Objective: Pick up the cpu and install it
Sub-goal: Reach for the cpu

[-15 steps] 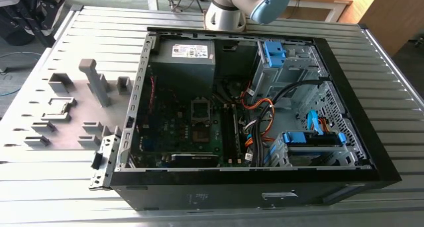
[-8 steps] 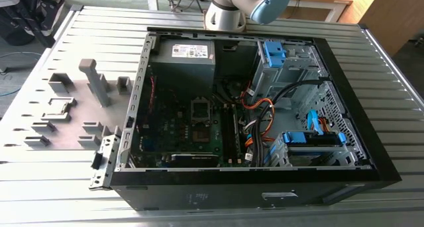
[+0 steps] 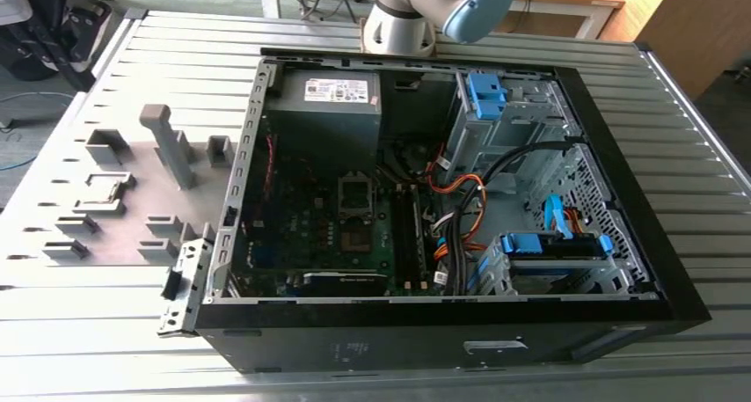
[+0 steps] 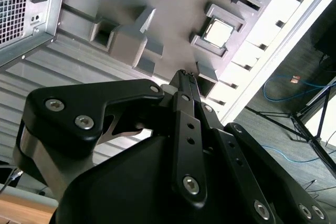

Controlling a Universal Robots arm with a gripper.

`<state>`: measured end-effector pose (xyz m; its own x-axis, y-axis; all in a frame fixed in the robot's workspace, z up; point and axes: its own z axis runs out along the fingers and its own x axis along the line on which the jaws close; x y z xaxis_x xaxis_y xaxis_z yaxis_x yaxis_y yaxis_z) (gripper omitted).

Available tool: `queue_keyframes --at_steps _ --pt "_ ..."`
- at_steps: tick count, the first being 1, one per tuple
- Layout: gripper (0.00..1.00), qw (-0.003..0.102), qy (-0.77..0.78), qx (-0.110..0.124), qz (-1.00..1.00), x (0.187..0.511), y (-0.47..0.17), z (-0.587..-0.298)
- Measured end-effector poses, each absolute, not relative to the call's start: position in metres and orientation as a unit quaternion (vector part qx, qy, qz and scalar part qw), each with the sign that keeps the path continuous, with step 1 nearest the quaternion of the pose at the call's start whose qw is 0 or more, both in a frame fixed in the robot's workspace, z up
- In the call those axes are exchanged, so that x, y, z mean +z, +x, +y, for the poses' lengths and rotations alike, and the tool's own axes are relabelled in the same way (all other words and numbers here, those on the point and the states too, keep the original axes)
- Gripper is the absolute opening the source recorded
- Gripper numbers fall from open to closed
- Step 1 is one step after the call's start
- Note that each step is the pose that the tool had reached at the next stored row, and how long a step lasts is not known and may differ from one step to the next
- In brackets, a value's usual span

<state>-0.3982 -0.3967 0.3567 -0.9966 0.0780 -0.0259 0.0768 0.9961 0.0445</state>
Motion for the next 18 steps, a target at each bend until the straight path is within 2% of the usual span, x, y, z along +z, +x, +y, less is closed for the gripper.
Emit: queue_keyframes --at_steps 18 --pt "0.11 0.014 0.039 0.021 0.999 0.329 -0.423 -0.397"
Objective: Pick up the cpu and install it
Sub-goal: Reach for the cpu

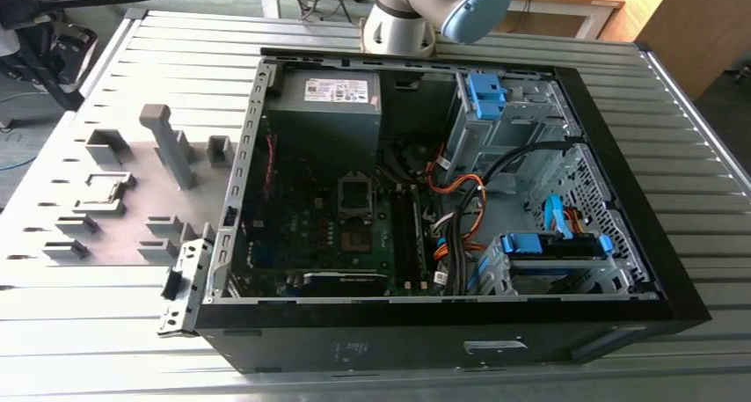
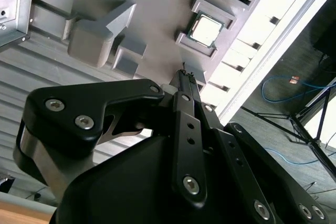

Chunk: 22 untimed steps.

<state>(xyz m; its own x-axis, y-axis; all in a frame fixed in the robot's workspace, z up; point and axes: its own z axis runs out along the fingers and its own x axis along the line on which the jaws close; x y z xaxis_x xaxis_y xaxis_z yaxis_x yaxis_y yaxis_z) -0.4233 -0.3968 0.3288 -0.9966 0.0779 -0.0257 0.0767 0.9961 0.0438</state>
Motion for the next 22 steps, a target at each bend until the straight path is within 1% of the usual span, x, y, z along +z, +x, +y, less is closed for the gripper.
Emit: queue_keyframes --at_steps 10,22 --pt "0.11 0.014 0.039 0.021 0.999 0.321 -0.435 -0.398" --pt "0.11 0.014 0.039 0.021 0.999 0.319 -0.438 -0.408"
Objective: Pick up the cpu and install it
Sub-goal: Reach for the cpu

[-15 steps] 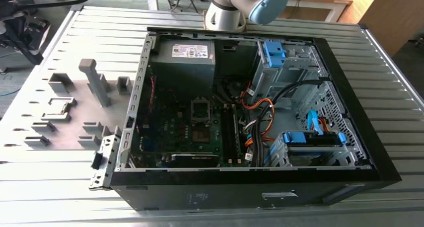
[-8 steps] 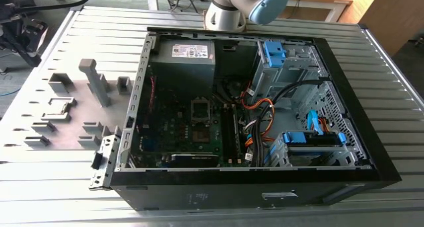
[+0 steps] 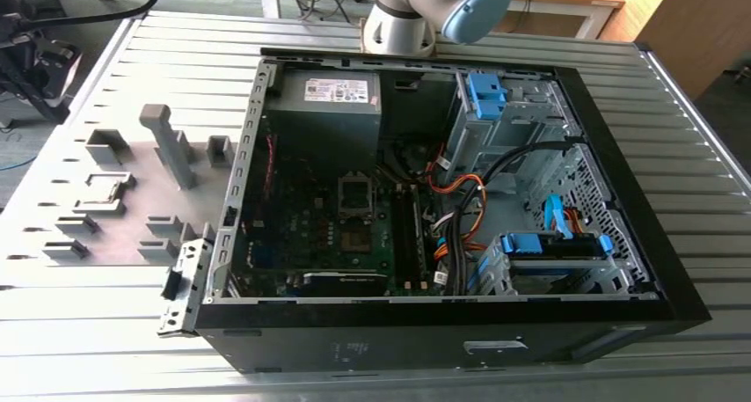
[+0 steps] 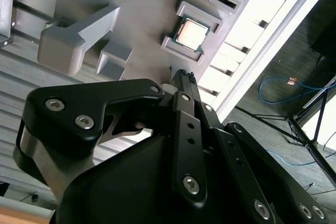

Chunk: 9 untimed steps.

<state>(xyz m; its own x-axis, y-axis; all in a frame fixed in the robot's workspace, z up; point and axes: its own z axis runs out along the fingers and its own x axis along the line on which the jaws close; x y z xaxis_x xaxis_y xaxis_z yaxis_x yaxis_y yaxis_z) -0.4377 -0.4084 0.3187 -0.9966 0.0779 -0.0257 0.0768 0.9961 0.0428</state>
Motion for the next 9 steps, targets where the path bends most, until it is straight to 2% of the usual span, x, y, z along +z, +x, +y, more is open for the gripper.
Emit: queue_keyframes --at_steps 9 --pt "0.11 0.014 0.039 0.02 0.999 0.3176 -0.4378 -0.4099"
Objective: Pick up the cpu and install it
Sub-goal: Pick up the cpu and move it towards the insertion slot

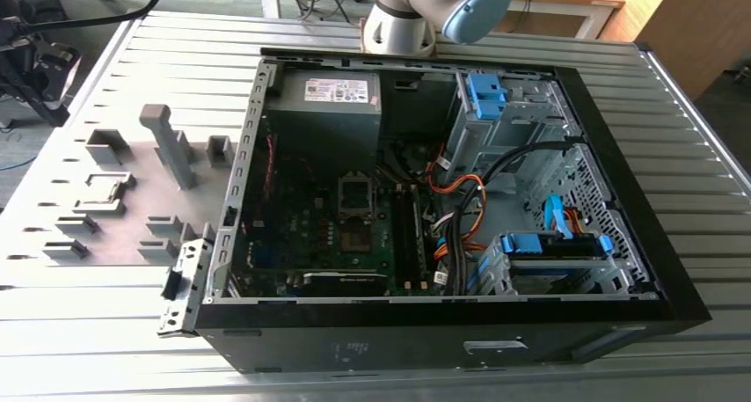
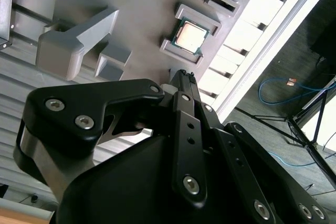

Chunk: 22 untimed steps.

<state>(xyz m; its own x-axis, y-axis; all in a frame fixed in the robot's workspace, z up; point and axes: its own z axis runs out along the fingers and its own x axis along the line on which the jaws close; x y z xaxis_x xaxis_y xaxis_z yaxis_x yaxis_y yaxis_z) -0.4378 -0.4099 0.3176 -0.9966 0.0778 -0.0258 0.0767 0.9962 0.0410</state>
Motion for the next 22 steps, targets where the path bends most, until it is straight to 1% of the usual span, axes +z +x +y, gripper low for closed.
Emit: queue_keyframes --at_steps 12,22 --pt "0.11 0.014 0.039 0.02 0.999 0.315 -0.438 -0.41" --pt "0.11 0.014 0.039 0.02 0.999 0.299 -0.44 -0.41"
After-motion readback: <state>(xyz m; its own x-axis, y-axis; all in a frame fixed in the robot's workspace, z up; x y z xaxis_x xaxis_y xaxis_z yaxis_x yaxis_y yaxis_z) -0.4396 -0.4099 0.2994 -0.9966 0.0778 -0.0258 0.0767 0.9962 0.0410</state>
